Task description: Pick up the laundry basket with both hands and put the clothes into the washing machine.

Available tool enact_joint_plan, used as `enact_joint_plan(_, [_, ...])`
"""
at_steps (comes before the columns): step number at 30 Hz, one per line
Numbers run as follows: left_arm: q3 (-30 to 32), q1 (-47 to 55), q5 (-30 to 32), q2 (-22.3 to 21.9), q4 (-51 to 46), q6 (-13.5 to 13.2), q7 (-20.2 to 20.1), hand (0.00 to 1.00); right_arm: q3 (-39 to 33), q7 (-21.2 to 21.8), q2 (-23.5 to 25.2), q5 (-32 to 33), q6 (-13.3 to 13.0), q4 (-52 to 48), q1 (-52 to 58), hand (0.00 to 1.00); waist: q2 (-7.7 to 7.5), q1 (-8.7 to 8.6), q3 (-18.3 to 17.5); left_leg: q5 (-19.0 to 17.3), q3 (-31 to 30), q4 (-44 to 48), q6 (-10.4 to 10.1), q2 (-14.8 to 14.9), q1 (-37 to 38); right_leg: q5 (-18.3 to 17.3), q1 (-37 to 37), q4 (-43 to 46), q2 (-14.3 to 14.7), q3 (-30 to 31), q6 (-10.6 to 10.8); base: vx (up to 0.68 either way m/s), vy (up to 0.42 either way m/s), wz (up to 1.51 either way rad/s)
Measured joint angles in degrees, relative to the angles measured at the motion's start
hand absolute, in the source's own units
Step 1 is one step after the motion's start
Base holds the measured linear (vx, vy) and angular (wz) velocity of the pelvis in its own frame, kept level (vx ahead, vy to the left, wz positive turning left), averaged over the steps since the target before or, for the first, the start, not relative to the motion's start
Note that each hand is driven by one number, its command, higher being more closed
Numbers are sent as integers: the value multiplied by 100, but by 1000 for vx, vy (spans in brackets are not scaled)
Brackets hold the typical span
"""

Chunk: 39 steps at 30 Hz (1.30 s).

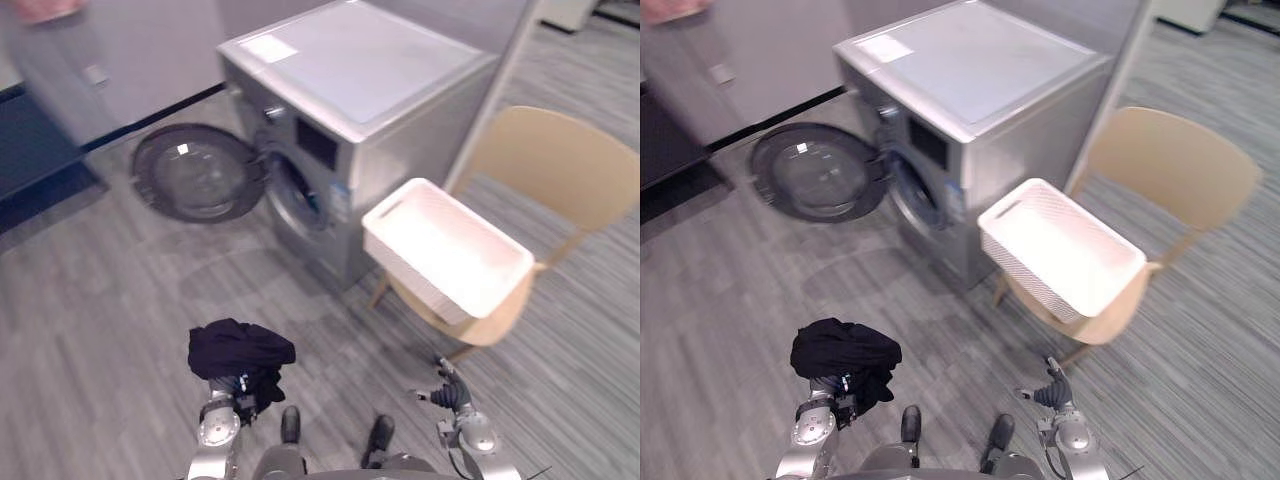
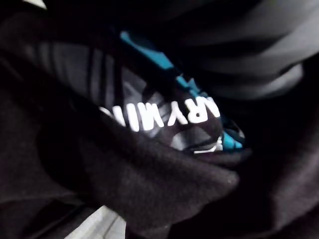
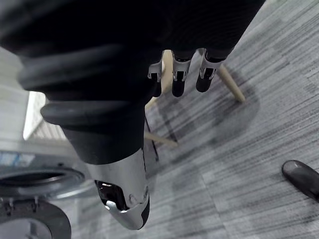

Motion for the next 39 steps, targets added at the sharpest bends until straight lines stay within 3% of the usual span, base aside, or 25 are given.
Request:
enact_joint_plan(1, [3, 45, 0, 13, 17, 0, 0, 100, 0, -1, 2, 0, 16, 38, -11, 0, 45, 3, 5, 170, -24, 34, -253, 60, 44, -66, 58, 88, -8, -78, 56, 221, 206, 79])
enact_joint_plan(4, [46, 100, 1, 159, 71, 0, -1, 100, 20, -77, 286, 7, 57, 22, -164, 0, -233, 172, 153, -358, -279, 456, -184, -224, 83, -666, 25, 1173, -687, -191, 412, 196, 176, 52])
enact_joint_plan(5, [45, 201, 1, 191, 73, 6, -3, 100, 50, -75, 380, 19, 63, 24, -179, 0, -412, 178, 173, -609, -358, 687, -132, -445, 80, -1065, -144, 2069, -1189, -81, 456, 178, 181, 65])
enact_joint_plan(6, [29, 290, 2, 192, 75, 17, -6, 100, 69, -70, 415, 26, 71, 9, -187, 0, -564, 128, 192, -821, -509, 874, -34, -716, 89, -1274, -331, 2896, -1657, 292, 360, 196, 173, 77])
enact_joint_plan(7, [10, 316, 2, 178, 74, 22, -8, 100, 68, -68, 406, 31, 84, -2, -185, 0, -589, 118, 221, -921, -587, 974, 24, -802, 96, -1236, -494, 3367, -1833, 582, 241, 326, 228, 91])
enact_joint_plan(8, [-32, 348, 6, 187, 67, 23, -16, 100, 77, -67, 398, 52, 108, -11, -164, 0, -592, 66, 285, -1082, -813, 1123, 116, -909, 155, -892, -899, 4308, -1942, 1419, -255, 303, 182, 96])
enact_joint_plan(10, [-71, 352, 11, 311, 34, 26, -16, 100, 188, -52, 457, 72, 110, -51, -70, 0, -524, -106, 410, -1308, -1317, 1218, 232, -885, 399, -1466, -1424, 5179, -1228, 2603, 75, 420, 112, 107])
enact_joint_plan(12, [-71, 350, 11, 413, -63, 23, -9, 100, 188, -48, 473, 76, 111, -163, -33, 0, -583, -146, 479, -1413, -1501, 1114, 204, -882, 672, -1749, -1653, 5060, -800, 2791, 92, 396, 1, 68])
enact_joint_plan(15, [-231, 153, 13, 520, -80, 24, -11, 100, 159, -62, 392, 203, 66, -477, -15, 0, -542, -237, 525, -1564, -1799, 1022, 75, -866, 1025, -1741, -2266, 4116, -335, 2669, 93, 456, -69, 66])
enact_joint_plan(16, [-293, -14, 22, 537, -89, 18, -24, 100, 163, -58, 333, 221, 58, -520, -13, 0, -525, -365, 561, -1632, -2045, 894, -54, -835, 1271, -1342, -2346, 2980, -84, 2648, 174, 516, -117, 95])
enact_joint_plan(17, [-320, -68, 41, 540, -106, 8, -26, 100, 165, -60, 324, 221, 57, -542, 7, 0, -539, -365, 571, -1685, -2099, 860, -143, -846, 1396, -1045, -2322, 2489, -3, 2691, 117, 652, -166, 107])
enact_joint_plan(18, [-430, -114, 66, 573, -156, -4, -32, 100, 186, -57, 328, 222, 59, -579, 131, 0, -619, -371, 556, -1860, -2222, 905, -402, -870, 1613, -120, -2308, 2090, 92, 2819, -159, 579, -182, 82])
enact_joint_plan(19, [-483, -137, 74, 454, -142, 2, -57, 100, 230, -38, 236, 223, 76, -575, 179, 0, -444, -403, 560, -1938, -2321, 1181, -561, -731, 1715, -32, -2304, 2474, 129, 2670, -398, 578, -205, 67])
enact_joint_plan(20, [-499, -105, 78, 429, -195, -10, -79, 100, 232, -9, 242, 223, 74, -603, 163, 0, -396, -403, 560, -1903, -2324, 1481, -626, -649, 1590, -220, -2258, 2548, 135, 2621, -474, 561, -221, 43])
enact_joint_plan(22, [-506, -127, 78, 342, -300, -12, -153, 100, 309, 61, 270, 226, 67, -779, 114, 0, -288, -392, 618, -1610, -2180, 3218, -1023, -418, 864, -549, -1946, 2451, 340, 2487, -640, 501, -212, 2])
enact_joint_plan(23, [-476, -85, 78, 257, -318, -8, -167, 100, 413, 59, 323, 232, 65, -916, 107, 0, -271, -310, 658, -1182, -2069, 4508, -1033, -133, 356, -661, -1583, 2273, 568, 2510, -789, 555, -231, -45])
enact_joint_plan(24, [-484, -34, 79, 207, -345, 0, -189, 100, 477, 53, 423, 242, 56, -1046, 107, 0, -293, -258, 678, -1282, -1874, 5380, -883, 135, 56, -736, -1143, 2047, 793, 2613, -895, 545, -208, -59])
enact_joint_plan(26, [-529, -6, 76, 130, -476, 9, -275, 100, 479, 25, 530, 273, 39, -1344, 114, 0, -432, -166, 757, -1412, -1554, 5766, -670, 255, -233, -788, -601, 1749, 899, 2904, -933, 520, -142, -74])
enact_joint_plan(29, [-738, -9, 77, 84, -774, -11, -287, 100, 472, 14, 539, 271, -38, -1574, 91, 0, -475, -21, 763, -1567, -1434, 5062, -417, 216, -703, -803, -217, 1427, 938, 3365, -916, 385, -17, -85])
enact_joint_plan(32, [-900, -70, 78, 95, -784, -15, -298, 100, 458, -1, 541, 269, -24, -1551, 99, 0, -497, -13, 779, -1575, -2164, 3422, -421, -248, -857, -921, -22, 1349, 936, 3900, -725, 291, 146, -98])
enact_joint_plan(34, [-930, -110, 137, 36, -713, -14, -382, 100, 345, -51, 557, 265, -25, -1387, 78, 0, -424, -17, 753, -1310, -2851, 2147, -740, -416, -698, -1025, 40, 1364, 1030, 4318, -553, 216, 230, -112])
enact_joint_plan(36, [-1050, -103, 210, 2, -618, -13, -405, 100, 217, -94, 575, 265, -14, -1265, 170, 0, -283, -16, 682, -612, -2806, 1821, -653, -185, -553, -1271, 63, 1557, 1260, 4739, -237, 272, 372, -131])
enact_joint_plan(37, [-1106, -150, 272, 118, -561, 13, -412, 100, 153, -87, 710, 267, 0, -1373, 391, 0, -502, -54, 581, -743, -2454, 1682, -516, -328, -401, -1454, -91, 1791, 1047, 4958, -60, 182, 296, -102])
enact_joint_plan(38, [-1116, -174, 286, 134, -561, 13, -415, 100, 157, -84, 740, 268, -13, -1413, 472, 0, -526, -64, 571, -770, -2309, 1664, -489, -376, -359, -1515, -133, 1857, 964, 5063, -6, 112, 253, -95])
enact_joint_plan(39, [-1149, -170, 288, 126, -570, 13, -421, 100, 164, -80, 765, 269, -20, -1430, 553, 0, -666, -51, 503, -848, -2006, 1611, -368, -466, -219, -1577, -186, 1954, 863, 5315, 96, 67, 252, -111])
